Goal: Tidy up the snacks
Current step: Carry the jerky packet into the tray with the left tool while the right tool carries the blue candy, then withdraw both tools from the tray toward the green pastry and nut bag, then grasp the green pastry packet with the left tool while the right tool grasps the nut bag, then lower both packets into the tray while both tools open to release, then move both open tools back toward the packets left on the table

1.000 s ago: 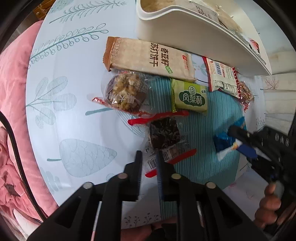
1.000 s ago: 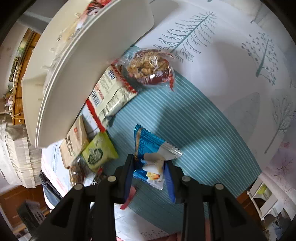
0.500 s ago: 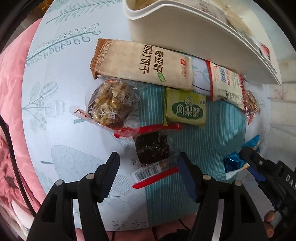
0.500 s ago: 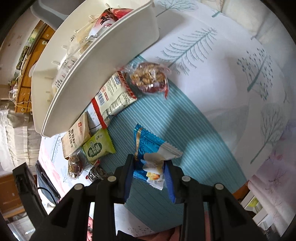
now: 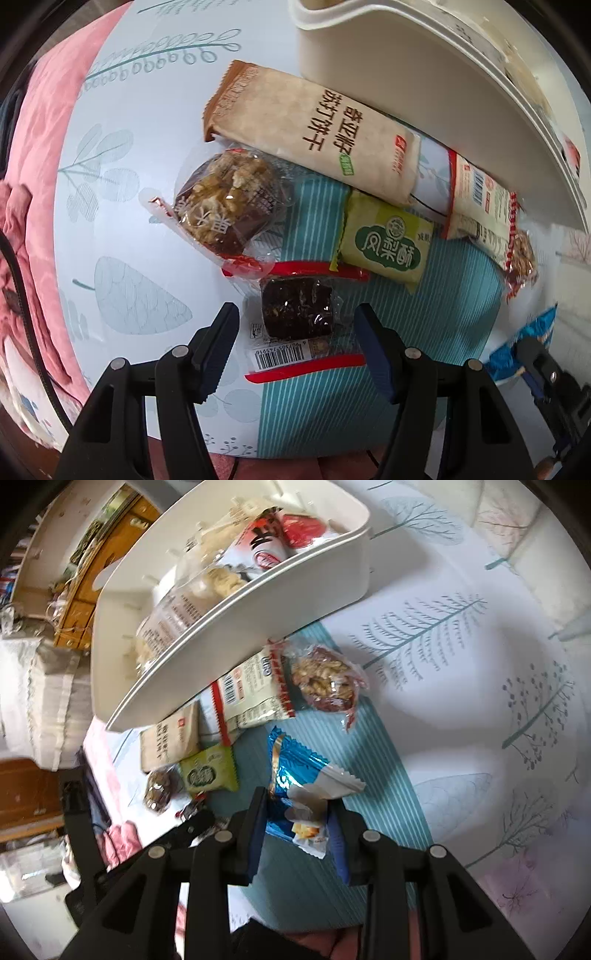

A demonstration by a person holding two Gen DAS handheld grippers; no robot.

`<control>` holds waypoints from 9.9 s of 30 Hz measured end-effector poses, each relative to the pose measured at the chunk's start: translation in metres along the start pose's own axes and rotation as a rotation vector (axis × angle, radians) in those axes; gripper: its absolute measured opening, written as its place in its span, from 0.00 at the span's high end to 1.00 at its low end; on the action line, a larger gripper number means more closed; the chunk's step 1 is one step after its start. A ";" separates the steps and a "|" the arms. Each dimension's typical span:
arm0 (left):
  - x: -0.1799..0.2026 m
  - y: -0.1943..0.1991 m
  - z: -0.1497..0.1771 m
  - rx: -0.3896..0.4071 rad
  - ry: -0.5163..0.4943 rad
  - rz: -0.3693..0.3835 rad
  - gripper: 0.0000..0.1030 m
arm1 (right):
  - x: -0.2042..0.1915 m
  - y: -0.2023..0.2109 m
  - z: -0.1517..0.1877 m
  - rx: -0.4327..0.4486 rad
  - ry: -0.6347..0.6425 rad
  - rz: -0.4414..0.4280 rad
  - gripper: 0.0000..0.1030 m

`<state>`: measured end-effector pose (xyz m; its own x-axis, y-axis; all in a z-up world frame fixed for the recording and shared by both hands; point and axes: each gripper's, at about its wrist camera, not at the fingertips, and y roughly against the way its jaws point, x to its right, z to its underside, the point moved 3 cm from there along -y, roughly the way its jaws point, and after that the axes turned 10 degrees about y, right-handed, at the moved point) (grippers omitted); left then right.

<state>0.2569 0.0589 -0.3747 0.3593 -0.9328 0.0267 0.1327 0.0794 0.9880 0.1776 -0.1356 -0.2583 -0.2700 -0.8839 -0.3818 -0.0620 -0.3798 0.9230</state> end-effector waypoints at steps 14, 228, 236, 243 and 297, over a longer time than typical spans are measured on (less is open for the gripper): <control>-0.042 0.027 0.024 0.054 0.143 0.052 0.61 | -0.013 0.006 -0.016 -0.090 0.242 -0.084 0.69; 0.072 0.226 -0.034 0.556 -0.109 0.165 0.47 | -0.080 0.104 -0.074 0.635 0.999 0.028 0.53; 0.079 0.232 -0.030 0.588 -0.122 0.143 0.39 | -0.072 0.103 -0.081 0.601 0.938 0.028 0.42; 0.071 0.236 -0.020 0.584 -0.101 0.106 0.26 | -0.069 0.104 -0.074 0.571 0.914 0.063 0.29; -0.043 0.041 -0.005 0.419 -0.697 0.148 0.20 | -0.035 -0.041 0.003 0.509 0.056 0.272 0.21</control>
<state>0.2512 0.1041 -0.3361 -0.3279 -0.9379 0.1135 -0.2756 0.2099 0.9381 0.1870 -0.0879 -0.2827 -0.2904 -0.9497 -0.1173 -0.4558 0.0296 0.8896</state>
